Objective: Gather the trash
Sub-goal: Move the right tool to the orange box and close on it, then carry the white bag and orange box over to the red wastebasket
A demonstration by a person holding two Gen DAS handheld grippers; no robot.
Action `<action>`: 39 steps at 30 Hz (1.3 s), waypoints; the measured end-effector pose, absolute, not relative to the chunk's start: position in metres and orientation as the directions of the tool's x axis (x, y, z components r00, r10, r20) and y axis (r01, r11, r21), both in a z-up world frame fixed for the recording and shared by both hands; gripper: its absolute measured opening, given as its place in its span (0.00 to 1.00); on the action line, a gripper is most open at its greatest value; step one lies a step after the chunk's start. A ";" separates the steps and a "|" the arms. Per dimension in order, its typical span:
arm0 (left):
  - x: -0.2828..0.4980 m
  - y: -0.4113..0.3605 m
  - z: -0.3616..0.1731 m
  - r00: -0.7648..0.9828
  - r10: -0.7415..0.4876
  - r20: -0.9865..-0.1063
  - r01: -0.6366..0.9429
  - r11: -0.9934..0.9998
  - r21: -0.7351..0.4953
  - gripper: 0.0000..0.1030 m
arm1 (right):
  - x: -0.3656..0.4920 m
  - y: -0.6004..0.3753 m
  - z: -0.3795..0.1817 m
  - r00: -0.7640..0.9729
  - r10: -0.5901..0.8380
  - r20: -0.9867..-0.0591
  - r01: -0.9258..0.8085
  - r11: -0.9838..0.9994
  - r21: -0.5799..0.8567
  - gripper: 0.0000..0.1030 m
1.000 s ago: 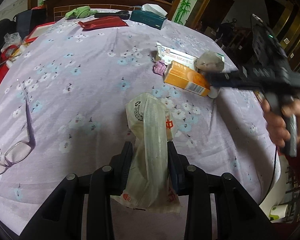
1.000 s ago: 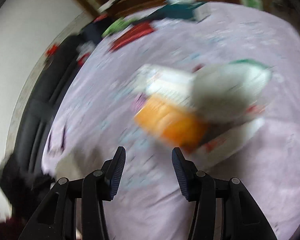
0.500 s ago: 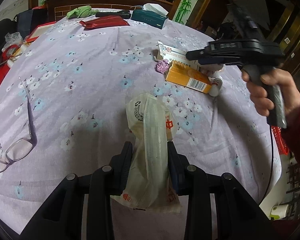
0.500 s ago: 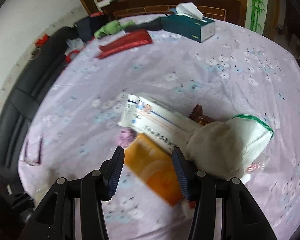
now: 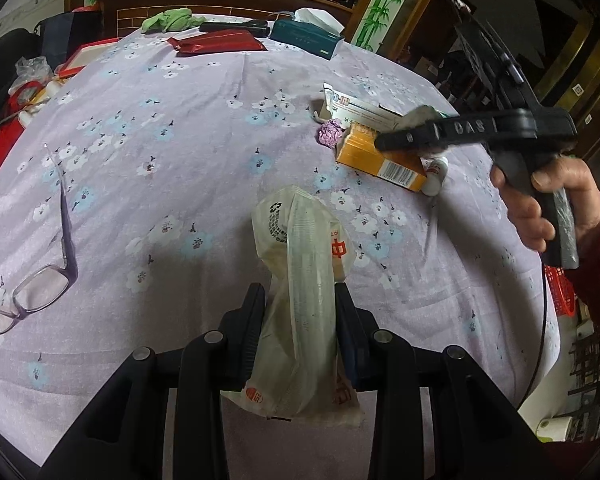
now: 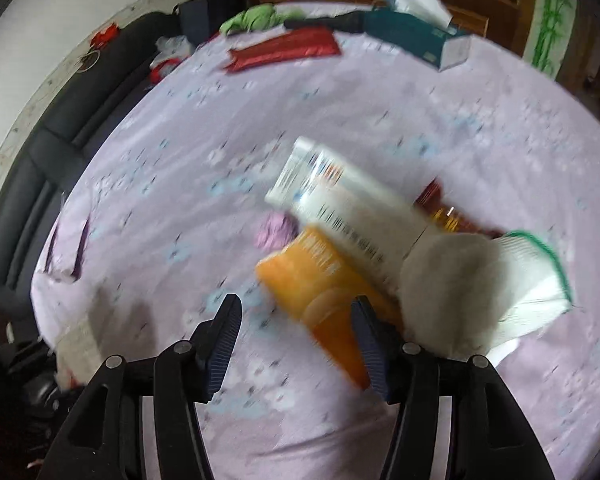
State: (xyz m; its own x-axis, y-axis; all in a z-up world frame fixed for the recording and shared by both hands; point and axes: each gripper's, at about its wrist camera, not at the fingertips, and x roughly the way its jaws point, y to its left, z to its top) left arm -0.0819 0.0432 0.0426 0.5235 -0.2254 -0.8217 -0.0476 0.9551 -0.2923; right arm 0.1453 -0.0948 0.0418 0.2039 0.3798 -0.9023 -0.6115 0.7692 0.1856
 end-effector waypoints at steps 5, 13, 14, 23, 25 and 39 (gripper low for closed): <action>-0.083 0.038 0.041 0.520 -0.229 -0.823 -0.035 0.957 -0.288 0.32 | 0.168 -0.095 0.030 0.183 0.367 -0.912 -0.568 0.797 0.206 0.62; -0.087 0.040 0.039 0.514 -0.232 -0.826 -0.039 0.955 -0.293 0.32 | 0.159 -0.084 0.031 0.124 0.359 -0.925 -0.644 0.738 0.200 0.70; -0.087 0.041 0.038 0.516 -0.231 -0.825 -0.041 0.955 -0.293 0.32 | 0.157 -0.081 0.032 0.128 0.347 -0.929 -0.658 0.730 0.182 0.70; -0.087 0.042 0.039 0.520 -0.238 -0.820 -0.038 0.953 -0.301 0.32 | 0.160 -0.083 0.019 0.108 0.320 -0.941 -0.644 0.744 0.179 0.70; -0.088 0.042 0.038 0.518 -0.238 -0.821 -0.038 0.953 -0.300 0.32 | 0.150 -0.082 0.017 0.092 0.313 -0.945 -0.662 0.728 0.177 0.70; -0.089 0.028 0.053 0.570 -0.134 -0.811 -0.118 0.963 -0.242 0.32 | 0.061 -0.121 0.052 0.256 0.366 -0.895 -0.470 0.856 0.216 0.52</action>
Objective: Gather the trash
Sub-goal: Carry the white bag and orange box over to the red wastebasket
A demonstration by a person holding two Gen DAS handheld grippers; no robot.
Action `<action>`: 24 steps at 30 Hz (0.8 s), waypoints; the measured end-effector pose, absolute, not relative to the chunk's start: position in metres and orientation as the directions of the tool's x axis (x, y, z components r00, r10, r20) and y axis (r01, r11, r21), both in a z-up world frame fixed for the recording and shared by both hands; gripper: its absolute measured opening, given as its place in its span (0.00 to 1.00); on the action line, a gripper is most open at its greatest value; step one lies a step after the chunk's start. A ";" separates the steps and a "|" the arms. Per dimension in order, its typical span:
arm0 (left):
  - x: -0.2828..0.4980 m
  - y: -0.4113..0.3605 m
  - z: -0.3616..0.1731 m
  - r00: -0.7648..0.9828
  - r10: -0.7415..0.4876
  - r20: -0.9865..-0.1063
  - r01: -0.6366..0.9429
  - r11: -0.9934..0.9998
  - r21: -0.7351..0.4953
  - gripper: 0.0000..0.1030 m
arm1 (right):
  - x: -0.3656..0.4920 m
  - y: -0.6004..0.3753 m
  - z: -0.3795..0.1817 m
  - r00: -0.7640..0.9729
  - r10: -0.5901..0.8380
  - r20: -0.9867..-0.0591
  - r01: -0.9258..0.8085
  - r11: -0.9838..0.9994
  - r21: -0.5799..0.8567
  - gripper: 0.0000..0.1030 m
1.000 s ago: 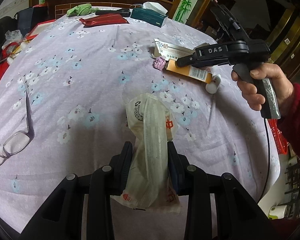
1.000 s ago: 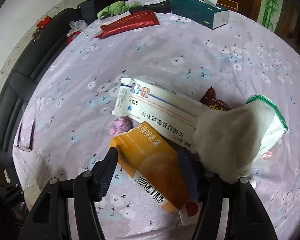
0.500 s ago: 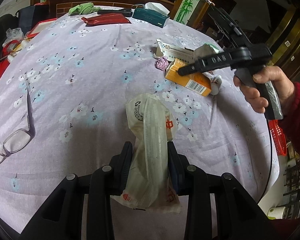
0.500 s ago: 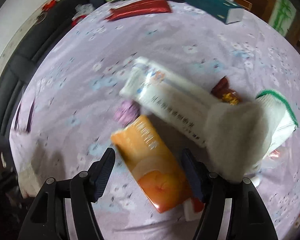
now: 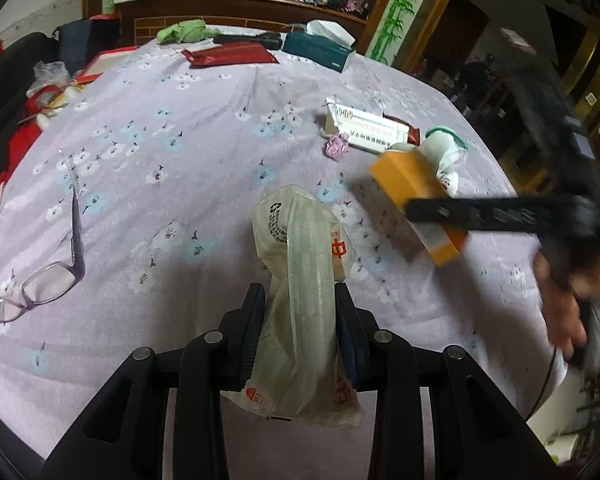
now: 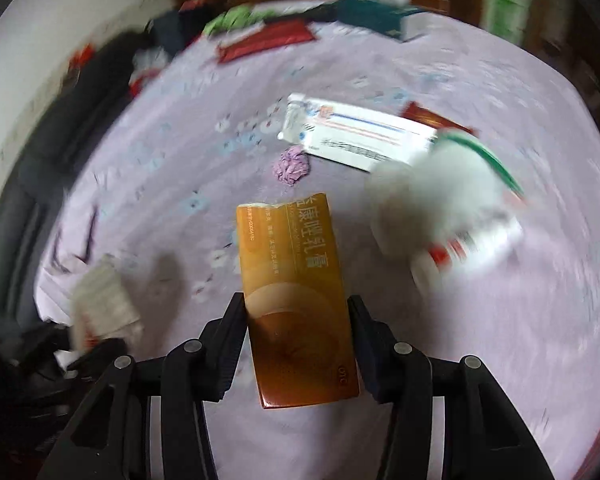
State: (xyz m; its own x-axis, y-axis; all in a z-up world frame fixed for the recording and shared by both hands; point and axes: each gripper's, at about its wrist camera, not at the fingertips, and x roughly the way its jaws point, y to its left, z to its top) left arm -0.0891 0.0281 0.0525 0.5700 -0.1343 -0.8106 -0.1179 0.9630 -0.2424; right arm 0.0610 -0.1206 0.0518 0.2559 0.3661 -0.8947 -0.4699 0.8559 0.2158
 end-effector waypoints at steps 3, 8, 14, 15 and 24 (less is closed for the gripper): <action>-0.093 0.011 0.064 0.603 -0.091 -0.793 -0.117 0.973 -0.201 0.32 | 0.030 -0.143 0.068 0.323 0.368 -0.872 -0.409 0.885 0.222 0.52; -0.095 -0.024 0.082 0.639 -0.087 -0.764 -0.045 0.988 -0.149 0.32 | -0.008 -0.179 0.077 0.377 0.357 -0.855 -0.297 0.920 0.254 0.52; -0.092 -0.060 0.091 0.638 -0.117 -0.762 0.031 0.992 -0.126 0.32 | -0.031 -0.231 0.088 0.443 0.323 -0.837 -0.184 0.946 0.267 0.52; -0.091 -0.066 0.093 0.638 -0.120 -0.761 0.040 0.992 -0.123 0.32 | -0.033 -0.236 0.090 0.452 0.316 -0.834 -0.171 0.949 0.266 0.52; -0.092 -0.117 0.108 0.650 -0.149 -0.745 0.129 0.988 -0.086 0.32 | -0.061 -0.287 0.107 0.517 0.295 -0.804 -0.097 0.953 0.287 0.52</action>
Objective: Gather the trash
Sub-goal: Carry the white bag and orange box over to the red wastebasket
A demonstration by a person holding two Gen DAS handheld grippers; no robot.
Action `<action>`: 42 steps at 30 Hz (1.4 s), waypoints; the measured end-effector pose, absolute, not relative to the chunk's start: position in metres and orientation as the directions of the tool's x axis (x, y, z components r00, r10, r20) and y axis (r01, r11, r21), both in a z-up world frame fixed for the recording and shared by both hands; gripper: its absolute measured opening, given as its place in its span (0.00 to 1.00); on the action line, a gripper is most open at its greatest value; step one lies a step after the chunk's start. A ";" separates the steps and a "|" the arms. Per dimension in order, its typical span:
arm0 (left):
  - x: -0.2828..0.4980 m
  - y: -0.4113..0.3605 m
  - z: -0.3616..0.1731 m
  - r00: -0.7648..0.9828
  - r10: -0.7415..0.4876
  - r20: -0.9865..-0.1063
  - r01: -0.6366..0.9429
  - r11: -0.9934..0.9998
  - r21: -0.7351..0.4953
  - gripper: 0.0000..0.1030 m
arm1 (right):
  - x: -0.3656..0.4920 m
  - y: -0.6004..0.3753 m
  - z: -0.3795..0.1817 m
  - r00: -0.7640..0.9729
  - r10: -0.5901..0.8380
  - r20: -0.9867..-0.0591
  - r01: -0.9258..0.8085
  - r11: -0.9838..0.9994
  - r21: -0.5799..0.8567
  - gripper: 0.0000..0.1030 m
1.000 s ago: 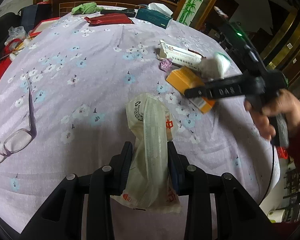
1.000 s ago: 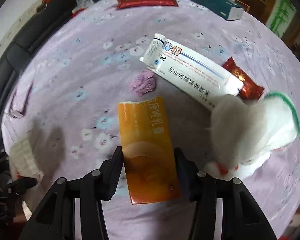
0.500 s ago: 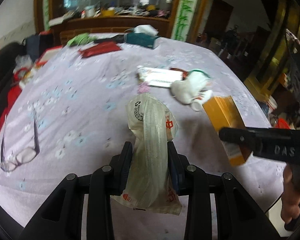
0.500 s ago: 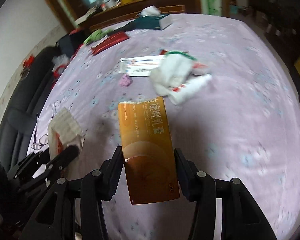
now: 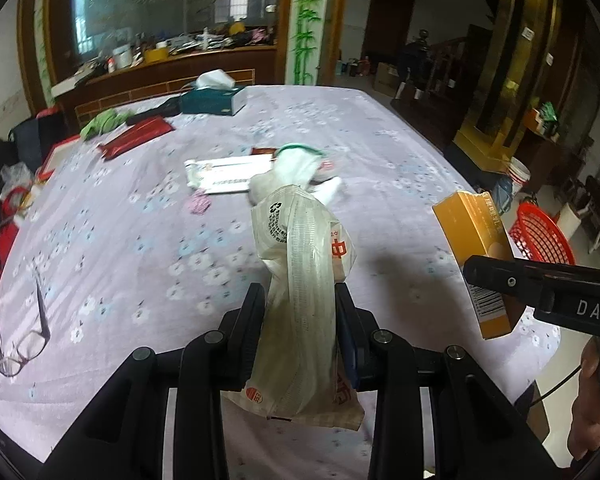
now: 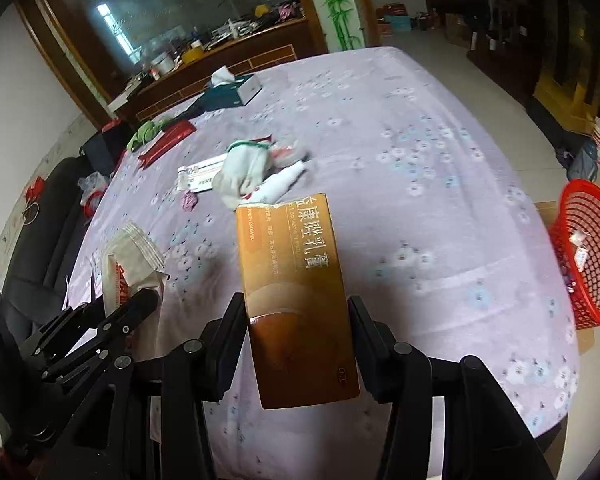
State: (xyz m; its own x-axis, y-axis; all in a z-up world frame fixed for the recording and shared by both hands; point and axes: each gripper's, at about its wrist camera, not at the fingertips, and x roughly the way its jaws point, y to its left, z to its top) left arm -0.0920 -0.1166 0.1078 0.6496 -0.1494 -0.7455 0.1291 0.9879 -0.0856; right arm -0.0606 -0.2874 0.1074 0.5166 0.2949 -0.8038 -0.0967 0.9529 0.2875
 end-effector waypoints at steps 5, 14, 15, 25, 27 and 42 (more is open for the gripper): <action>-0.094 -0.139 0.113 0.652 -0.142 -0.745 0.145 0.987 -0.061 0.32 | -0.072 -0.307 0.113 0.537 0.285 -0.794 -0.083 0.955 0.286 0.52; -0.092 -0.167 0.119 0.653 -0.134 -0.746 0.169 0.985 -0.029 0.33 | -0.081 -0.329 0.118 0.548 0.282 -0.788 -0.074 0.954 0.290 0.52; -0.092 -0.169 0.119 0.652 -0.133 -0.746 0.171 0.985 -0.025 0.33 | -0.081 -0.331 0.118 0.550 0.282 -0.786 -0.075 0.954 0.290 0.52; -0.090 -0.186 0.123 0.658 -0.106 -0.745 0.173 0.985 0.013 0.33 | -0.082 -0.347 0.122 0.558 0.280 -0.782 -0.068 0.954 0.293 0.52; -0.089 -0.189 0.123 0.657 -0.102 -0.747 0.174 0.985 0.018 0.33 | -0.082 -0.350 0.122 0.557 0.280 -0.782 -0.064 0.953 0.295 0.52; -0.084 -0.211 0.120 0.643 -0.097 -0.760 0.200 0.979 0.045 0.33 | -0.082 -0.371 0.118 0.558 0.278 -0.782 -0.042 0.950 0.308 0.53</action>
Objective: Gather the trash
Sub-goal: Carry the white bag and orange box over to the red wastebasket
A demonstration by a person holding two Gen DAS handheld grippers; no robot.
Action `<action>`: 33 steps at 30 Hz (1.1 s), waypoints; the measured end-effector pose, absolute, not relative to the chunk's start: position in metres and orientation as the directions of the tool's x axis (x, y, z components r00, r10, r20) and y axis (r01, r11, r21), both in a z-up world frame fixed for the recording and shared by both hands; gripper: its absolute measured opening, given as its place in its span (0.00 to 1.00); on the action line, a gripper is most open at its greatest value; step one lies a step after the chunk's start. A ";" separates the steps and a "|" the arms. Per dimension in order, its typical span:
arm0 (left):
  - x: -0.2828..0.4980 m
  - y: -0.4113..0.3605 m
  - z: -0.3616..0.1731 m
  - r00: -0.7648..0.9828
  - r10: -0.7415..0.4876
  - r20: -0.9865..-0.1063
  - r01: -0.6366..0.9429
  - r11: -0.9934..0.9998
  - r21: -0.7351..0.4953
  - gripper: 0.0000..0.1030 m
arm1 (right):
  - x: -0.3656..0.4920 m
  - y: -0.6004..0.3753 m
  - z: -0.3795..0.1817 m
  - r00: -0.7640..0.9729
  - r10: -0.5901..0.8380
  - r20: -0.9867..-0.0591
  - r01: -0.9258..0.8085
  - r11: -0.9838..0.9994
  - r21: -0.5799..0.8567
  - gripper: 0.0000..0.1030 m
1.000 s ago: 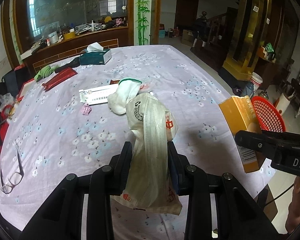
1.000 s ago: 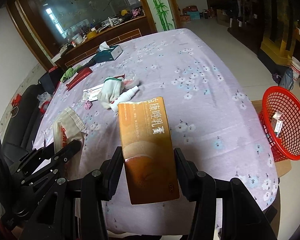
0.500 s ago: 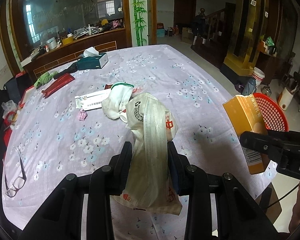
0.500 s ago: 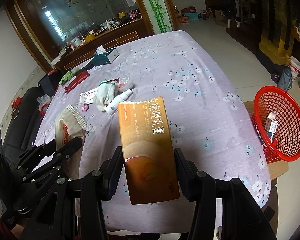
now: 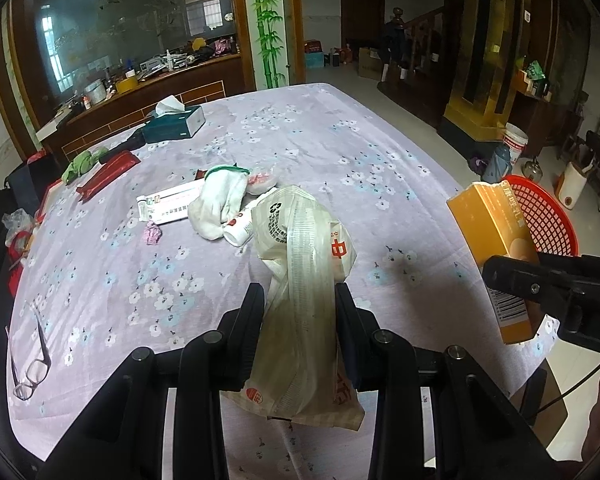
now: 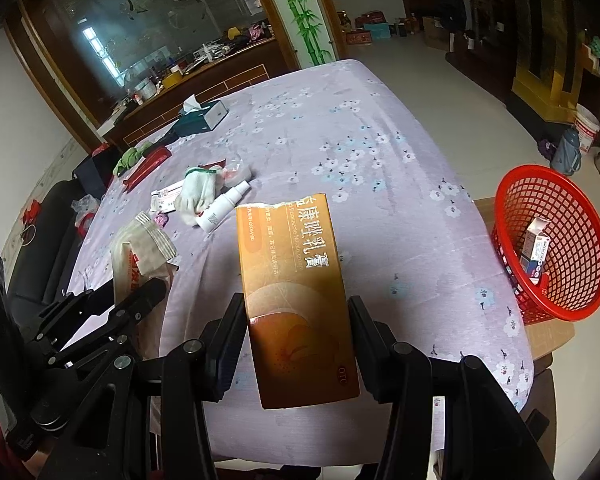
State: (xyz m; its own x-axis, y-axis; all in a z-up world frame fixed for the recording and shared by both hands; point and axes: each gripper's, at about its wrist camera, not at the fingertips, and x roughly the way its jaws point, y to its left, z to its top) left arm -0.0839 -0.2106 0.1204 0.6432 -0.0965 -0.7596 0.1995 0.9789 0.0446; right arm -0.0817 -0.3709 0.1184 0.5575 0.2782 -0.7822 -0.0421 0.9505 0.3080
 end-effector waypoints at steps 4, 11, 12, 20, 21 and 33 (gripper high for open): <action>-0.083 -0.218 0.121 0.642 -0.102 -0.760 0.213 0.976 0.048 0.33 | -0.083 -0.379 0.119 0.562 0.272 -0.781 -0.029 0.950 0.310 0.53; -0.081 -0.233 0.121 0.640 -0.120 -0.759 0.241 0.969 0.050 0.33 | -0.086 -0.393 0.121 0.573 0.259 -0.778 -0.007 0.950 0.311 0.53; -0.081 -0.235 0.121 0.640 -0.122 -0.759 0.245 0.968 0.051 0.33 | -0.087 -0.395 0.121 0.575 0.257 -0.777 -0.004 0.950 0.311 0.53; -0.080 -0.254 0.122 0.637 -0.140 -0.758 0.280 0.958 0.058 0.33 | -0.093 -0.415 0.122 0.589 0.240 -0.772 0.030 0.948 0.318 0.53; -0.080 -0.256 0.122 0.636 -0.142 -0.759 0.285 0.957 0.060 0.33 | -0.093 -0.416 0.122 0.590 0.238 -0.772 0.034 0.947 0.319 0.53; -0.078 -0.289 0.117 0.617 -0.163 -0.770 0.343 0.936 0.077 0.33 | -0.102 -0.448 0.120 0.601 0.209 -0.771 0.101 0.937 0.333 0.53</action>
